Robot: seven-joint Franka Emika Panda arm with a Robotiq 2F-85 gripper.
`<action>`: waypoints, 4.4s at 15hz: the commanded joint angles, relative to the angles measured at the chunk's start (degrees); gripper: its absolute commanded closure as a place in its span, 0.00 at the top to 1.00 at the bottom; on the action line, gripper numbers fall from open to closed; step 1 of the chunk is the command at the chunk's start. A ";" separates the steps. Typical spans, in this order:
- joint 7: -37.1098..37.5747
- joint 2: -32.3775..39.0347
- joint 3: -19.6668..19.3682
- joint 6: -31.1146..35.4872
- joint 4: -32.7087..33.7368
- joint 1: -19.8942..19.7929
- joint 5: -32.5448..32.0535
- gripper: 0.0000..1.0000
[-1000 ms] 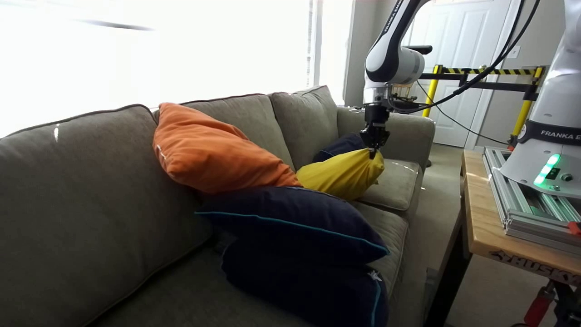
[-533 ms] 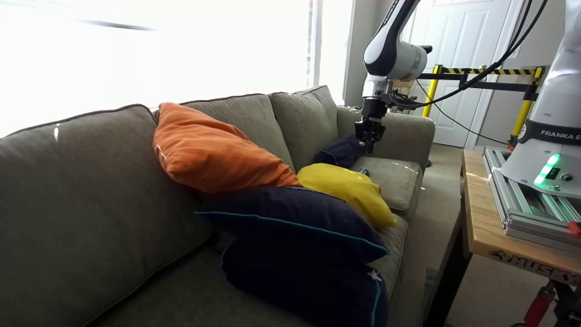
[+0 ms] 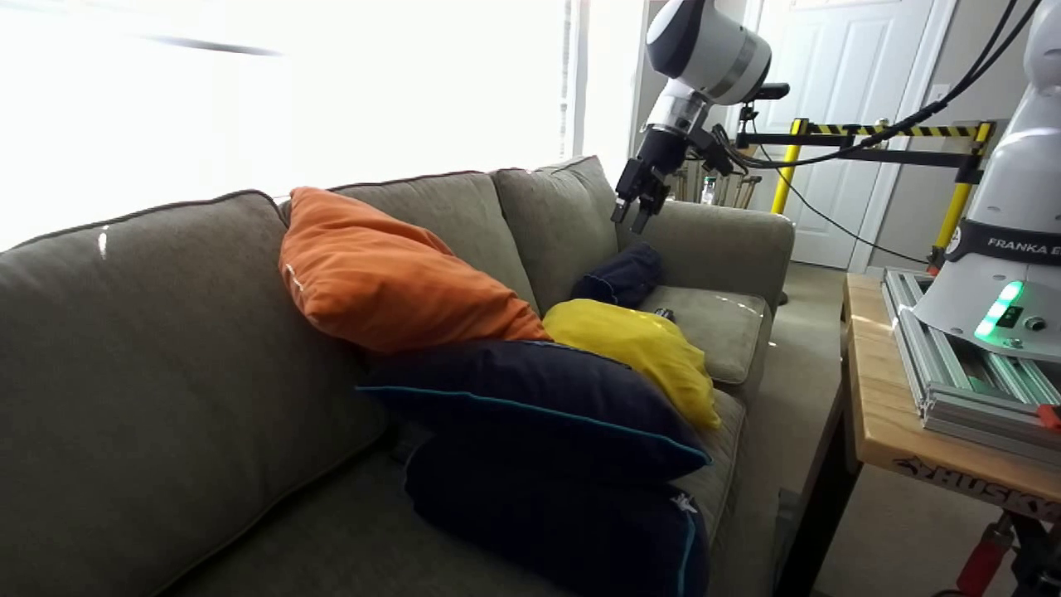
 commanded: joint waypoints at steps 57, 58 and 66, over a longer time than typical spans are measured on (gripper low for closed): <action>-24.21 5.75 -23.77 -3.96 12.31 8.56 6.48 0.03; -27.30 6.08 -23.63 -4.28 12.77 7.74 8.24 0.03; -47.15 8.43 -23.69 -14.38 12.43 1.71 15.63 0.03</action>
